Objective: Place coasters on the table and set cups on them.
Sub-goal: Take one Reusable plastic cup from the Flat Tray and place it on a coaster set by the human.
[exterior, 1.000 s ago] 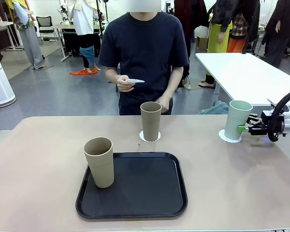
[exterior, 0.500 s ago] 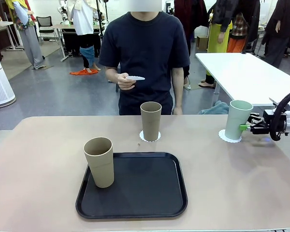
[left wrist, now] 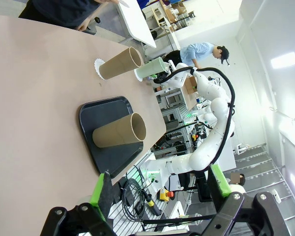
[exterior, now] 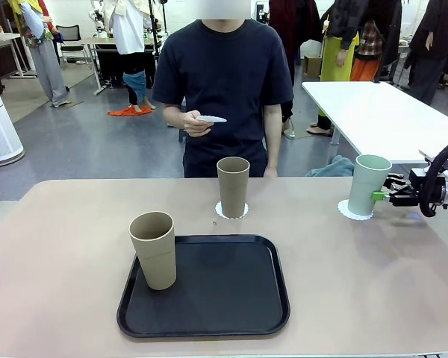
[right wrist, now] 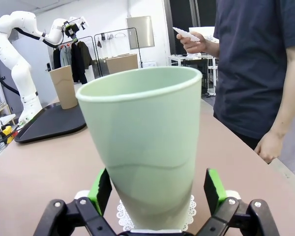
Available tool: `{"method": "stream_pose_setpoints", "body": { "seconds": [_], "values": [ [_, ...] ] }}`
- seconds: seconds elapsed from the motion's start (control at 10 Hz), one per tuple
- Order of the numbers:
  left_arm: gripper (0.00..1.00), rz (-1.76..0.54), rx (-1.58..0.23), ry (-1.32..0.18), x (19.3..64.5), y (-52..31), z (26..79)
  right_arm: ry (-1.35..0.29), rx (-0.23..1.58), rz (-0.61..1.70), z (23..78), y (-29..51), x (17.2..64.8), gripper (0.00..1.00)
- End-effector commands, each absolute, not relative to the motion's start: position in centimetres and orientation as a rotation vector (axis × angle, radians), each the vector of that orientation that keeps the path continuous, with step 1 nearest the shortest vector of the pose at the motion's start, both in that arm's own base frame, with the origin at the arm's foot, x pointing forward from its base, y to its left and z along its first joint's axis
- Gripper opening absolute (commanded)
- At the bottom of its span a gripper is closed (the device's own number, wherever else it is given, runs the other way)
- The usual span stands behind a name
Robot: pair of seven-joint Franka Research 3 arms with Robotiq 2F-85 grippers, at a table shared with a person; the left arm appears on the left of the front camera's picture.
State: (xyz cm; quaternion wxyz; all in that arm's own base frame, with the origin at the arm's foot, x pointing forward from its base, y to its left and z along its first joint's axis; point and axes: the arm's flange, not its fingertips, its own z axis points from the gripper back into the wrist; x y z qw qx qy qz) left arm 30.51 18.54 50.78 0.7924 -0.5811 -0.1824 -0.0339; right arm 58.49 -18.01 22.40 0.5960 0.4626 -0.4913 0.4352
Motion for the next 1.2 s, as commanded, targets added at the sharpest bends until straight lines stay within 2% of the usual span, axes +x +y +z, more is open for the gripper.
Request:
{"method": "stream_pose_setpoints", "body": {
  "seconds": [0.0, 1.1],
  "values": [
    [1.0, -0.075, -1.263, -0.402, 30.39, 18.62, 50.99, -1.114, 1.094, 1.01, 23.29, -18.27, 58.53, 1.0],
    [1.0, -0.075, -1.263, -0.402, 30.39, 18.62, 50.99, -1.082, 1.117, 1.017, 24.14, -19.15, 57.68, 1.0]
  ]
}}
